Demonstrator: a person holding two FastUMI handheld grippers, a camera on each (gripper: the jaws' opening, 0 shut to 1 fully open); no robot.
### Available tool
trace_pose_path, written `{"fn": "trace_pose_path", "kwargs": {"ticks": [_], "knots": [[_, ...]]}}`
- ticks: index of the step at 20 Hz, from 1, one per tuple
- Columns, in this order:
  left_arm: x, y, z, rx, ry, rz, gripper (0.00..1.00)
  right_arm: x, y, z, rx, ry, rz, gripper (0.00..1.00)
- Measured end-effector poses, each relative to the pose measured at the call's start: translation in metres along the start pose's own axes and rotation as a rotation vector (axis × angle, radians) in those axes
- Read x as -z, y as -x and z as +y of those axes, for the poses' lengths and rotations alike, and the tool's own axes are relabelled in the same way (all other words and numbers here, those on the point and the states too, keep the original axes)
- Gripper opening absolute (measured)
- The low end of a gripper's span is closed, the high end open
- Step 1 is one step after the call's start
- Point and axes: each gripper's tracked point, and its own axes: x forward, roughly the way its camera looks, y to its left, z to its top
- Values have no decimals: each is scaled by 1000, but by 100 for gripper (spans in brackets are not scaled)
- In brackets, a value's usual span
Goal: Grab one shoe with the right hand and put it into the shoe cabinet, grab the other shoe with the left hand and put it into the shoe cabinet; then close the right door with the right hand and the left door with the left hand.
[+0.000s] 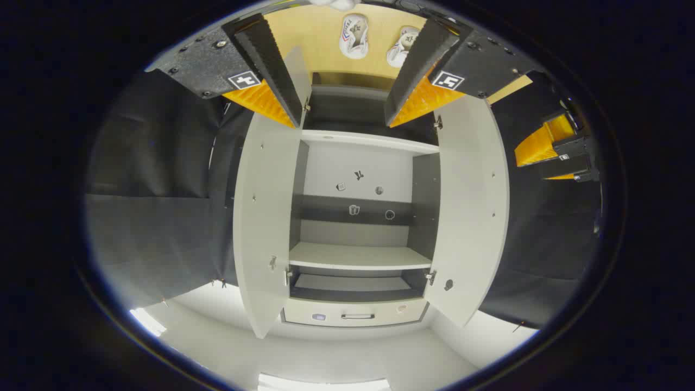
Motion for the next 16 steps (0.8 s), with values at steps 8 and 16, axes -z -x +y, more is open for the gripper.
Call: {"fn": "trace_pose_path", "kwargs": {"ticks": [8, 16], "knots": [[3, 3, 0, -1, -2, 3, 96, -1, 3, -2, 0, -3, -1, 99], [4, 3, 1, -4, -7, 6, 96, 70, -8, 1, -12, 12, 127, 99]]}}
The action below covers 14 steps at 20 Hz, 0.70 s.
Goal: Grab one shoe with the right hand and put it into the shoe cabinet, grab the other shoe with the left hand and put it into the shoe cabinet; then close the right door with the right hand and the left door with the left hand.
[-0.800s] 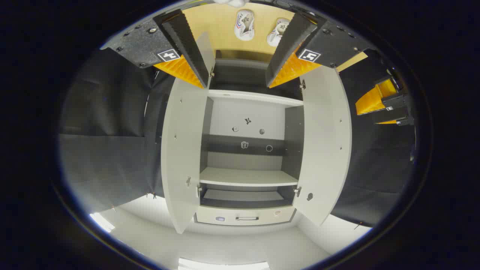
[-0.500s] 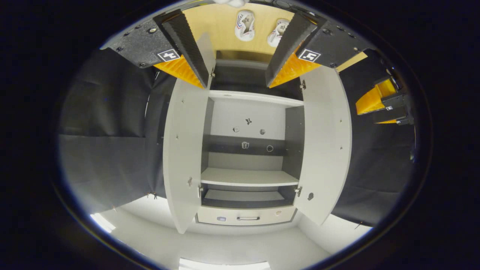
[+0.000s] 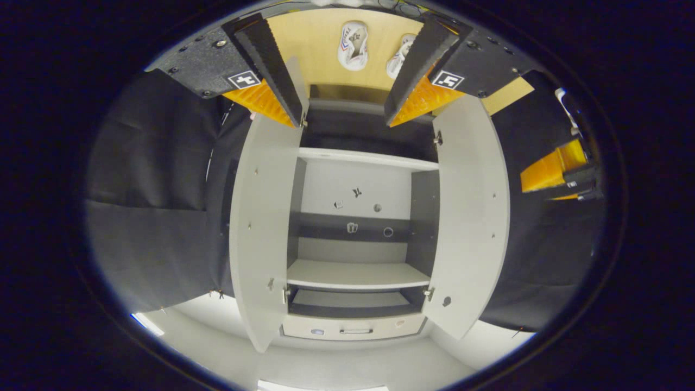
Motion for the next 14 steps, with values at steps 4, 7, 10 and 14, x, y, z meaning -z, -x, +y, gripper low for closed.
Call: {"fn": "trace_pose_path", "kwargs": {"ticks": [4, 7, 10, 14], "knots": [[4, 1, 0, 0, -11, 17, 96, 86, -20, 10, -31, 0, 168, 99], [8, 5, 3, -10, -18, 31, 96, 154, -31, 18, -48, -78, 311, 99], [9, 6, 6, -21, -31, 46, 96, 215, -41, 33, -70, -104, 435, 94], [13, 7, 7, -38, -45, 63, 96, 257, -64, 53, -107, -103, 506, 92]]}}
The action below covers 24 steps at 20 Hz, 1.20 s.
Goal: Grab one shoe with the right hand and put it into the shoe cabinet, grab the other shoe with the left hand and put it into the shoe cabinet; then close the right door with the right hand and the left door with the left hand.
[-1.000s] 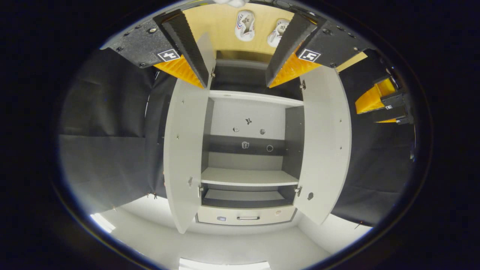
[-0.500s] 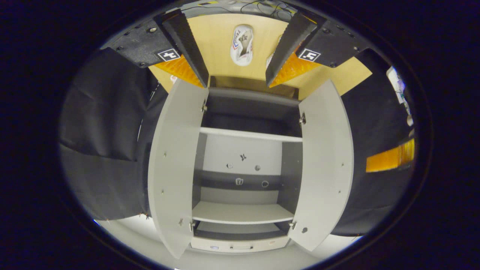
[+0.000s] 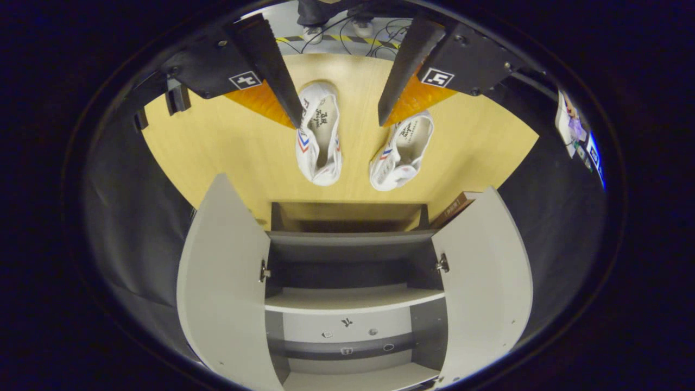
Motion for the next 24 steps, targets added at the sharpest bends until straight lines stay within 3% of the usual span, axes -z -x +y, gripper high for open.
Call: {"fn": "trace_pose_path", "kwargs": {"ticks": [2, 10, 13, 17, 18, 20, 21, 23, 24], "knots": [[-1, 0, 1, -10, -4, 4, 100, 3, -25, 5, -6, 5, 19, 92], [8, -1, 11, -68, -27, 45, 96, 4, -106, -5, 15, -6, 82, 88], [12, -8, 13, -89, -21, 62, 96, -1, -131, -2, -2, -6, 89, 77], [17, -18, 11, -109, -26, 86, 100, -7, -157, -2, -19, -20, 105, 72], [20, -20, 9, -111, -27, 98, 96, -8, -159, 1, -28, -28, 113, 70], [23, -22, 4, -113, -21, 107, 96, -7, -164, -14, 15, 13, 101, 58], [25, -23, 3, -113, -17, 116, 96, -8, -164, -18, 23, 6, 93, 37], [28, -25, 0, -117, -7, 125, 96, -6, -165, -14, -20, -8, 106, 12], [28, -25, 0, -119, -3, 127, 96, -6, -166, -16, -32, -12, 114, 11]]}}
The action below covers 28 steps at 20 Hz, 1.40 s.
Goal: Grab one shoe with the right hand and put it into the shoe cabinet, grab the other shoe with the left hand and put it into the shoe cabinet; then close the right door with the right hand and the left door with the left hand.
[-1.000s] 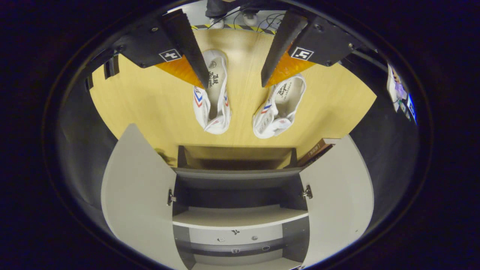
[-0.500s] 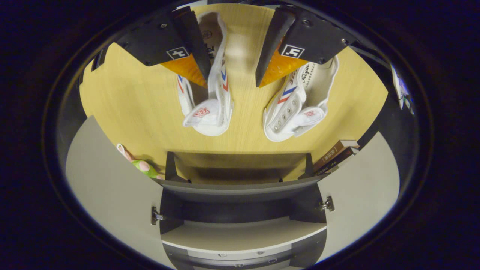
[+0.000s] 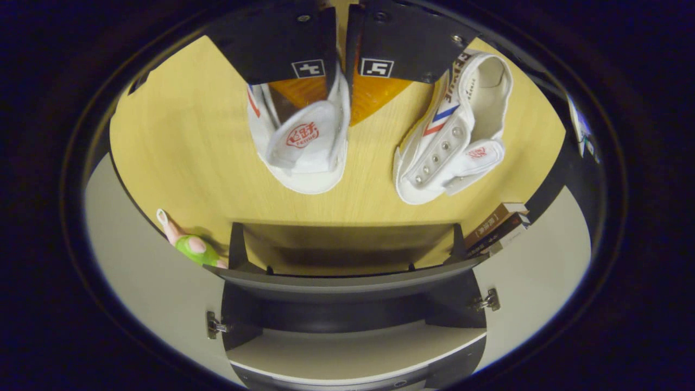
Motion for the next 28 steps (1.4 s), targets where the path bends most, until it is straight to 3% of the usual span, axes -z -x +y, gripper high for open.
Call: {"fn": "trace_pose_path", "kwargs": {"ticks": [7, 12, 20, 28], "knots": [[-10, 2, -5, -2, -9, -22, 96, -19, 30, 4, -38, 1, -21, 5], [-17, 12, -3, -6, -20, -42, 96, -71, 77, 19, -61, 59, -104, 6], [-18, 21, 1, -21, 25, -53, 96, -222, 148, 44, -94, 96, -318, 5], [-15, 23, 5, -56, 37, -46, 96, -379, 156, 38, -28, 140, -476, 5]]}}
